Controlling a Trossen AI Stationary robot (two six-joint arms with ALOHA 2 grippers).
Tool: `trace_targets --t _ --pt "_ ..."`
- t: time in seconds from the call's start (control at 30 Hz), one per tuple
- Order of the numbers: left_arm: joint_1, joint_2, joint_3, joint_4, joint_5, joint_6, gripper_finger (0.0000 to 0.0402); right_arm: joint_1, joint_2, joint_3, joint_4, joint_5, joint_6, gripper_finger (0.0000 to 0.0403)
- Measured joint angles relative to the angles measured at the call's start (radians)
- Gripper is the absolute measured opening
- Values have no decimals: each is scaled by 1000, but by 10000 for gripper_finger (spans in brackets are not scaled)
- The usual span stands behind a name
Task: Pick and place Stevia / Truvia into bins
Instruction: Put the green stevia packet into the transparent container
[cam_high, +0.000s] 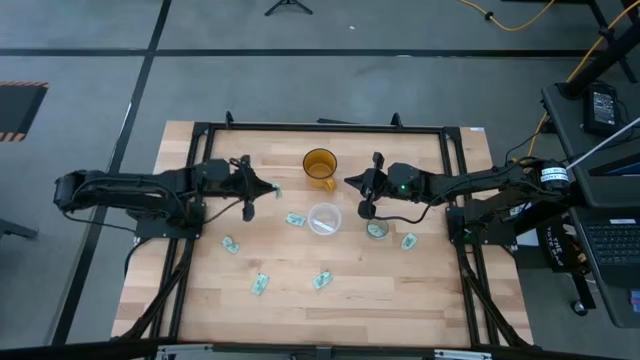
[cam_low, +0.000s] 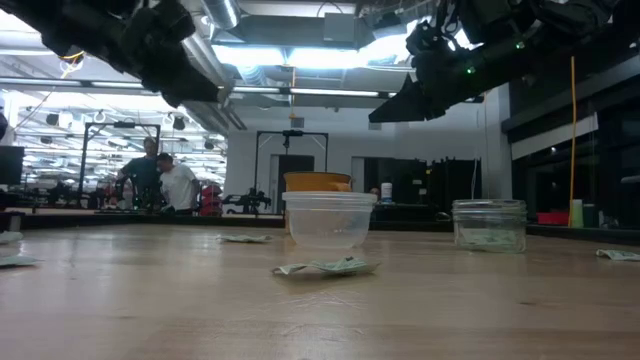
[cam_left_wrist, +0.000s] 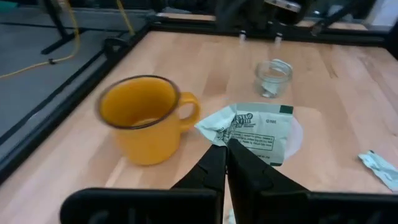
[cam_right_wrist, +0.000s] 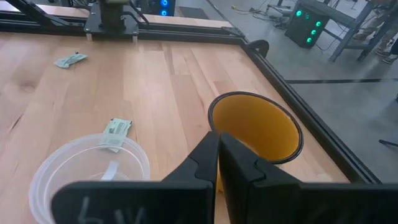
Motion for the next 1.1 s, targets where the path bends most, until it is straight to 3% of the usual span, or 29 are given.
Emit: trace_targets --t 0.2,0.53,1.1 --pt "-85 173 10 129 -2 -5 3 0 0 0 0 0 0 19" --pt "-131 426 191 112 -63 -8 3 0 0 0 -2 0 0 19" --pt "-130 788 654 -324 -27 75 3 0 0 0 -17 1 -2 19"
